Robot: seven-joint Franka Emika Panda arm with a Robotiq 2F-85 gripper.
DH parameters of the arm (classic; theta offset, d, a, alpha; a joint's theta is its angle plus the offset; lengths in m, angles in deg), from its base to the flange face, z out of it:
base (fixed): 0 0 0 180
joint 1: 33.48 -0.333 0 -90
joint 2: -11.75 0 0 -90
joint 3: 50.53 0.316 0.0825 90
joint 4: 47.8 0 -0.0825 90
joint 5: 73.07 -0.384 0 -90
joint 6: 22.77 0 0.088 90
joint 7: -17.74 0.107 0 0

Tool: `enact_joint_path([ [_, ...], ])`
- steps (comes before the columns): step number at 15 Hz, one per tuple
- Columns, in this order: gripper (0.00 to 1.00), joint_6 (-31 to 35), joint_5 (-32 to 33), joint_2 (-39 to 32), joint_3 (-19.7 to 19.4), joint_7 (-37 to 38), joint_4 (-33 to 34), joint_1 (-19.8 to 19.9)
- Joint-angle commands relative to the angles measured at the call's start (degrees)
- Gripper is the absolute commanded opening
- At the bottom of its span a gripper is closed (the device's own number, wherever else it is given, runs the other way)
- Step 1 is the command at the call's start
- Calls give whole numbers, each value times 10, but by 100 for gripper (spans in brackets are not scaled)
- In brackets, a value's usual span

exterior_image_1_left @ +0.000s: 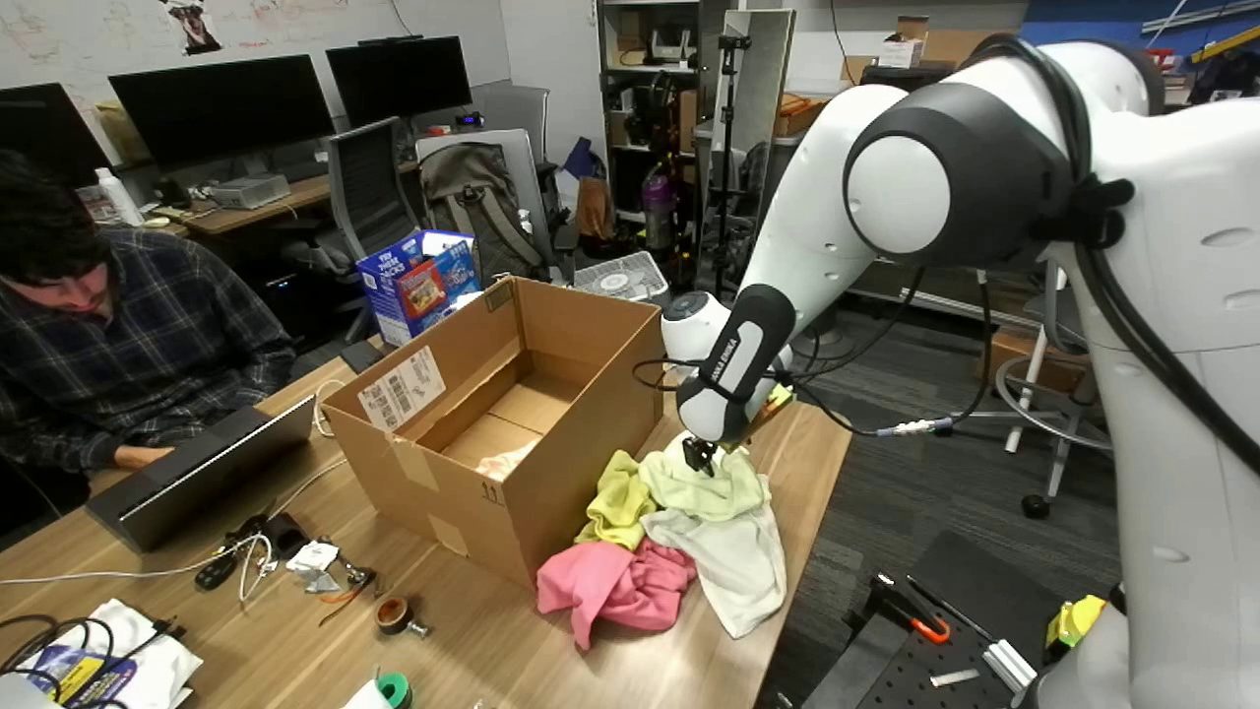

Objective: Pick up the clothes from the table and put them in the box

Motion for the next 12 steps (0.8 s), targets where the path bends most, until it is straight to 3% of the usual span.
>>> enact_joint_path([
  [1,100,43,-15,-29,4,-23,19,0],
  [6,100,70,-10,-68,-13,-26,45,-15],
  [12,100,59,-13,-86,-24,-23,70,-23],
])
